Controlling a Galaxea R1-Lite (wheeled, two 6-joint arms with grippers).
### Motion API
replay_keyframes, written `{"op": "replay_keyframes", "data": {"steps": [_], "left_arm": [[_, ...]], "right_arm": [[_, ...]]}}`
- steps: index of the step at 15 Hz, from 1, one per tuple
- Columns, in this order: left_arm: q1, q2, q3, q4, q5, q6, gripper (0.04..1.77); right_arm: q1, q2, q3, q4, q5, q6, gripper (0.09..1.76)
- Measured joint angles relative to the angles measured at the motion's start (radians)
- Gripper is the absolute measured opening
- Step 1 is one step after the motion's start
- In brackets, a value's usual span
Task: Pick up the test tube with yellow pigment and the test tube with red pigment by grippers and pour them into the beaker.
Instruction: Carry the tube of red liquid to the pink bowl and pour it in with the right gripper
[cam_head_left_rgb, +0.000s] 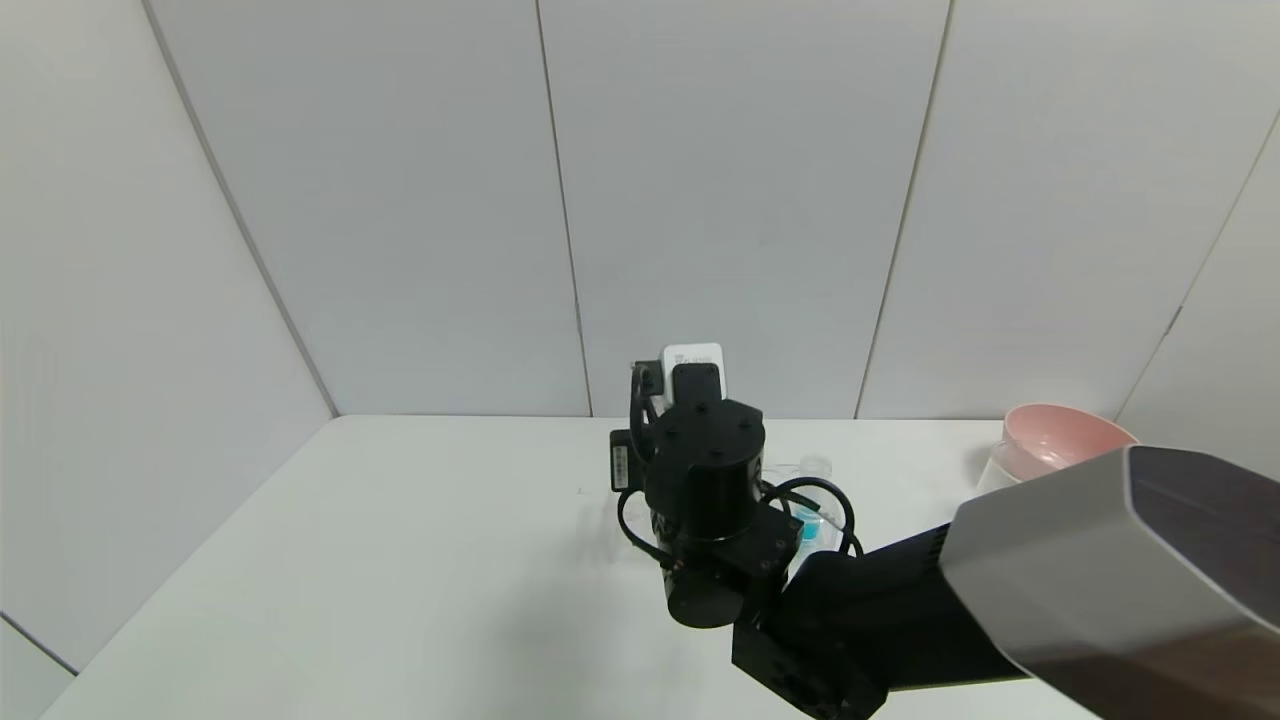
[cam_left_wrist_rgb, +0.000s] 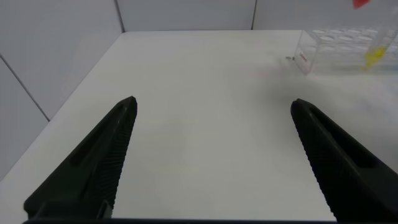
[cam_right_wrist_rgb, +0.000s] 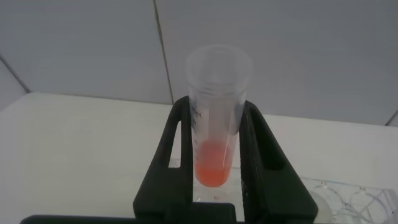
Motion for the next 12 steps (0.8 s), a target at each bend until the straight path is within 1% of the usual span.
{"op": "replay_keyframes", "data": {"steps": [2, 3, 5, 7, 9, 12], "left_arm": [[0.0, 0.0, 0.0, 0.0, 0.0, 0.0, 1.76], [0.0, 0.0, 0.0, 0.0, 0.0, 0.0, 1.76], [0.0, 0.0, 0.0, 0.0, 0.0, 0.0, 1.76], [-0.001, 0.0, 0.0, 0.0, 0.0, 0.0, 1.76], [0.0, 0.0, 0.0, 0.0, 0.0, 0.0, 1.76], [0.0, 0.0, 0.0, 0.0, 0.0, 0.0, 1.76]], "right_arm": [[-0.01, -0.064, 0.0, 0.001, -0.002, -0.02, 0.49], [-0.03, -0.099, 0.016, -0.001, -0.007, -0.031, 0.49], [-0.095, -0.172, 0.083, -0.005, -0.014, -0.042, 0.49], [-0.199, -0.261, 0.192, -0.01, -0.008, -0.044, 0.49], [-0.329, -0.363, 0.33, -0.011, 0.039, -0.044, 0.49], [-0.552, -0.504, 0.517, -0.034, 0.208, -0.043, 0.49]]}}
